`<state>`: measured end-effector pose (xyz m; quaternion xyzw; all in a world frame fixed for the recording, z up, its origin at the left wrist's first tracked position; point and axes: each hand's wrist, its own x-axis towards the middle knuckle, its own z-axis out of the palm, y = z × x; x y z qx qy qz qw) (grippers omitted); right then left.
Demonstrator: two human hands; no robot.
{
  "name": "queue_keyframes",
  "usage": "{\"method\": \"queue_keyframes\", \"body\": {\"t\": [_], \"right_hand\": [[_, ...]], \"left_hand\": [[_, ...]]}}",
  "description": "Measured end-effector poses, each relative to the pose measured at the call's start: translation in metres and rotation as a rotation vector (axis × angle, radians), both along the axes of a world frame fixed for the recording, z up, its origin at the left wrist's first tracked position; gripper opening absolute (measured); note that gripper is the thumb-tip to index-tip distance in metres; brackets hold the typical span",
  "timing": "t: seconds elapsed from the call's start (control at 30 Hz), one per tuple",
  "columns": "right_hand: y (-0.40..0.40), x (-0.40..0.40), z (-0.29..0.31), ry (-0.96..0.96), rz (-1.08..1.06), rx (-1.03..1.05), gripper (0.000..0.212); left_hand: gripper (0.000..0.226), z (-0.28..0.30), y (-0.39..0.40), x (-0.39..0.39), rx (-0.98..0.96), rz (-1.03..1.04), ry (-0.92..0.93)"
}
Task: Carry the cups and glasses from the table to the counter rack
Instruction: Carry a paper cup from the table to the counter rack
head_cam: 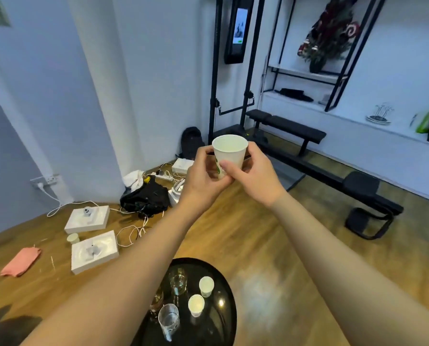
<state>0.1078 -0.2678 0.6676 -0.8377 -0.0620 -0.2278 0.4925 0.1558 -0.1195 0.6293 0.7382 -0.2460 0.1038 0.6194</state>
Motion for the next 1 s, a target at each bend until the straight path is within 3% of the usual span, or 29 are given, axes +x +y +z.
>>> {"method": "queue_keyframes", "body": {"t": [0.27,0.47,0.6,0.73,1.0], "right_hand": [[-0.052,-0.037,0.025,-0.032,-0.137,0.025,0.065],[-0.135,-0.075,0.017,-0.037,-0.27,0.136,0.051],[-0.219,-0.102,0.007,0.012,-0.383,0.126,0.044],[-0.309,-0.12,-0.007,0.041,-0.471,0.095,0.065],[-0.489,-0.139,-0.009,0.107,-0.545,0.071,0.072]], "left_hand": [[0.054,0.028,-0.061,-0.003,-0.015,-0.158,-0.076],[0.06,0.028,-0.154,-0.029,0.02,-0.355,-0.075],[0.06,0.017,-0.243,-0.047,0.04,-0.469,-0.043],[0.065,0.003,-0.338,-0.056,0.054,-0.541,-0.002],[0.07,0.004,-0.522,-0.076,0.068,-0.584,0.049]]}}
